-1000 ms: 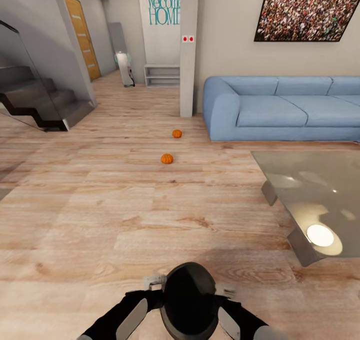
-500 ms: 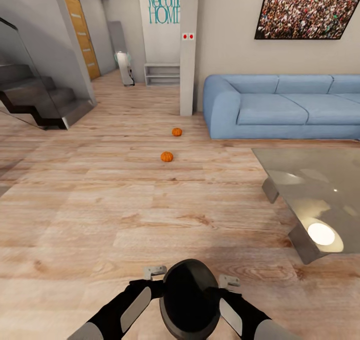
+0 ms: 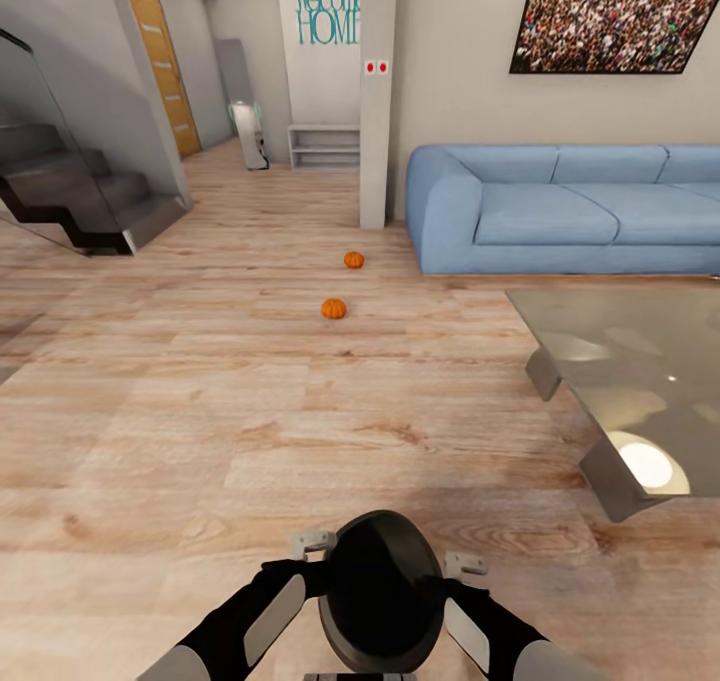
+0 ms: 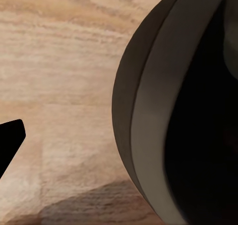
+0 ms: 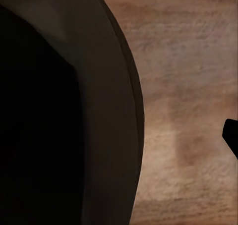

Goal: Place each of the two pumpkins and all three candles from the living room inside a cabinet in the living room (use any cabinet), then make sure every cabinet is closed, and position the cauldron so it is next to a table in the living room.

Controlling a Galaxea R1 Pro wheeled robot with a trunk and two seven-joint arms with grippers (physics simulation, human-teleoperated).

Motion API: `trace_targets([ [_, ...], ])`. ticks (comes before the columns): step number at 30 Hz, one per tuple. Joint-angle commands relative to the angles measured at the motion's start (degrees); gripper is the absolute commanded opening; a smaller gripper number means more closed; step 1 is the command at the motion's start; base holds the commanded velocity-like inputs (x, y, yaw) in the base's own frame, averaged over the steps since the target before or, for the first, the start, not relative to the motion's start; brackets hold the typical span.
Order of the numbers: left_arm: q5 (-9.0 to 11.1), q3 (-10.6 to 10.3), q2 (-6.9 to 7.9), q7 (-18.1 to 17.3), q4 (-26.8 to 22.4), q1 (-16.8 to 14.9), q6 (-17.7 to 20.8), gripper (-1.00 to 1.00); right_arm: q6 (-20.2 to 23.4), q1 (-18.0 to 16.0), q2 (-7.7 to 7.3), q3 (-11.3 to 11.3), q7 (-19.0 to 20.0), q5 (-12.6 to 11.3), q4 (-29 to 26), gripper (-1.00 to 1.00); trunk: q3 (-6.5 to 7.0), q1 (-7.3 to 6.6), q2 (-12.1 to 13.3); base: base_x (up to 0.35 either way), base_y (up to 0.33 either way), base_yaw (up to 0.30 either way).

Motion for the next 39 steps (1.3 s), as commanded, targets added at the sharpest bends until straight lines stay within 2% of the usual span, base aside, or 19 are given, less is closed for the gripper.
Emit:
trace_targets([
  [1,0.5,-0.3,0.02,0.5,-0.1,0.0,0.0,1.00,0.3,0.0,-0.05,0.5,-0.4,-0.4,-0.1,1.00,-0.23,0.21,-0.4,0.000,0.000,0.000],
  [3,0.5,-0.3,0.00,0.5,-0.1,0.0,0.0,1.00,0.3,0.0,-0.06,0.4,-0.4,-0.4,-0.1,1.00,-0.59,0.65,-1.2,0.000,0.000,0.000],
  [27,0.7,-0.3,0.32,0.7,0.6,0.0,0.0,1.00,0.3,0.0,0.02,0.5,-0.4,-0.4,-0.1,1.00,-0.59,0.65,-1.2,0.000,0.000,0.000],
  [34,0.8,-0.3,0.11,0.7,0.8,0.0,0.0,1.00,0.3,0.0,0.02,0.5,-0.4,-0.3,-0.1,1.00,-1.85,2.19,-4.0,0.000,0.000,0.000],
  [39,0.8,-0.3,0.08,0.7,0.8,0.0,-0.1,1.00,0.3,0.0,0.02,0.5,-0.4,-0.3,-0.1,1.00,-1.85,2.19,-4.0,0.000,0.000,0.000],
])
